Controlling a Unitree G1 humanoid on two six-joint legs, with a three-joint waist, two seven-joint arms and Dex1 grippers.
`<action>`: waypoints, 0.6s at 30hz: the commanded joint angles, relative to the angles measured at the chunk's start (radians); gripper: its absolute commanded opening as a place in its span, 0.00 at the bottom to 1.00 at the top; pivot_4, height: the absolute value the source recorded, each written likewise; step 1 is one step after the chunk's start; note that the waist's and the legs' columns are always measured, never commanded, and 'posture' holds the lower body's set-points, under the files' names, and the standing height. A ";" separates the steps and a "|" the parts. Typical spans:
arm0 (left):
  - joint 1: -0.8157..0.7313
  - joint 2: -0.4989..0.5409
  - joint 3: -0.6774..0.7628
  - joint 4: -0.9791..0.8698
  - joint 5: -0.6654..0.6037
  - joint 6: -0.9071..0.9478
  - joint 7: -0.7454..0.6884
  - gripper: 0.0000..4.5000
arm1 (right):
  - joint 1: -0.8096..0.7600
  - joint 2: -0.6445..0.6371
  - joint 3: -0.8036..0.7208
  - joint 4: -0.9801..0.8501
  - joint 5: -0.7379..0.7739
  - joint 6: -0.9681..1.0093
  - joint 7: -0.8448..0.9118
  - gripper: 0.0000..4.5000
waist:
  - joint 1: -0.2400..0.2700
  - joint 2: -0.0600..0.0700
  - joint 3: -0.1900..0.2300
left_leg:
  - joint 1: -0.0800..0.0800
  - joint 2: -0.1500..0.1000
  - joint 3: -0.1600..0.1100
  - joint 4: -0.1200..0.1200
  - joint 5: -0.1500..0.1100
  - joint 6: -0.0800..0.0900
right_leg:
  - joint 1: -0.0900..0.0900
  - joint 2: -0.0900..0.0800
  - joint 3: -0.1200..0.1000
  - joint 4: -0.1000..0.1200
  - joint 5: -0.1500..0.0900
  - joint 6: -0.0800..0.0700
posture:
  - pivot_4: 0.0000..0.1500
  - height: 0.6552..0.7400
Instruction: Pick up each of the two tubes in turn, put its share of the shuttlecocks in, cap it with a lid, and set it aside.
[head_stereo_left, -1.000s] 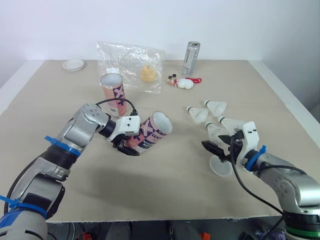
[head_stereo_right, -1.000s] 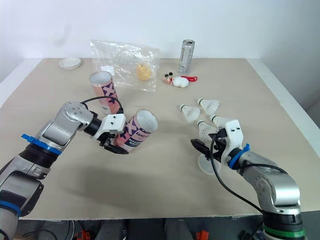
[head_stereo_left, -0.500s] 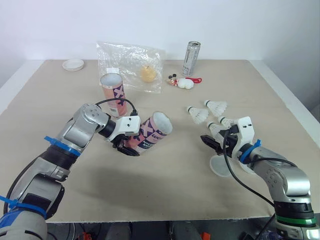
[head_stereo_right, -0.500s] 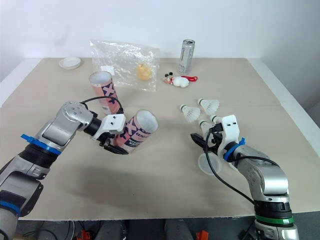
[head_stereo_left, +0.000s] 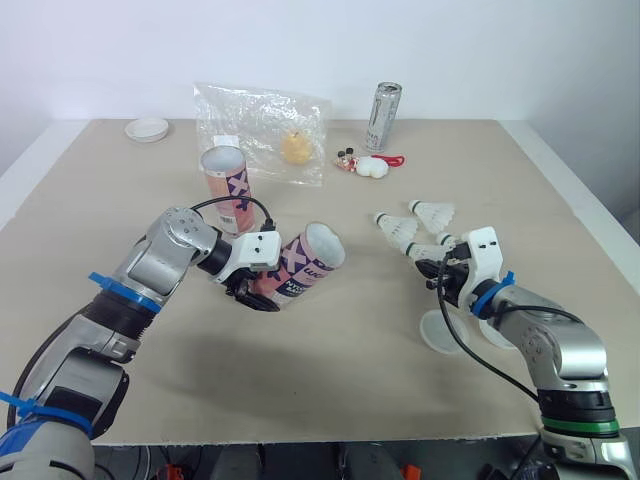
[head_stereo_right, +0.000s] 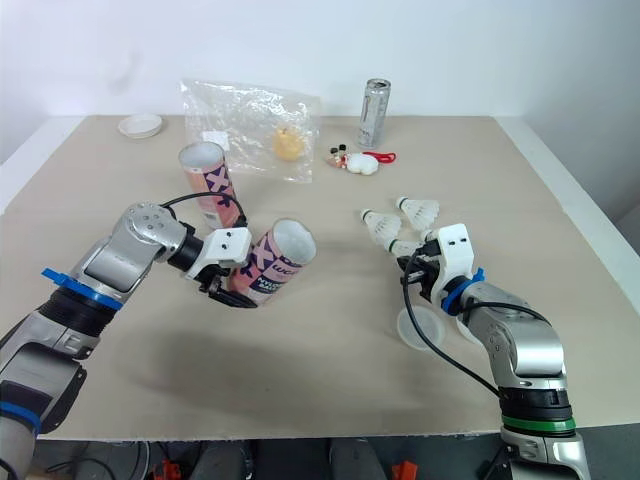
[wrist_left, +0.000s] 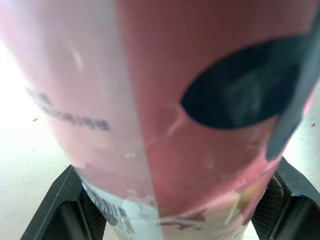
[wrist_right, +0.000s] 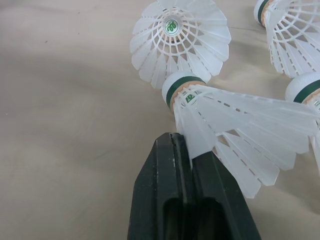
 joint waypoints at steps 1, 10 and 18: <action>0.000 0.002 0.005 -0.013 0.004 0.004 0.007 0.72 | 0.001 -0.034 -0.016 -0.091 0.009 0.020 0.012 0.00 | 0.000 0.000 0.000 | 0.000 0.000 0.000 0.000 0.000 0.000 | 0.000 0.000 0.000 0.000 0.000 0.000 | 1.00 1.00; -0.009 0.002 0.004 0.018 0.007 -0.010 -0.001 0.72 | -0.056 -0.305 -0.045 -0.323 0.095 -0.061 0.340 0.00 | 0.000 0.003 0.002 | 0.000 0.000 0.000 0.000 0.000 0.000 | 0.000 0.000 0.000 0.000 0.000 0.000 | 1.00 1.00; -0.018 -0.005 0.004 0.028 0.004 -0.009 -0.003 0.72 | -0.330 -0.434 0.151 -0.259 -0.081 -0.469 0.630 0.00 | -0.001 0.004 0.002 | 0.001 0.000 0.001 0.000 0.000 0.000 | 0.000 0.000 0.000 -0.001 -0.002 -0.004 | 1.00 1.00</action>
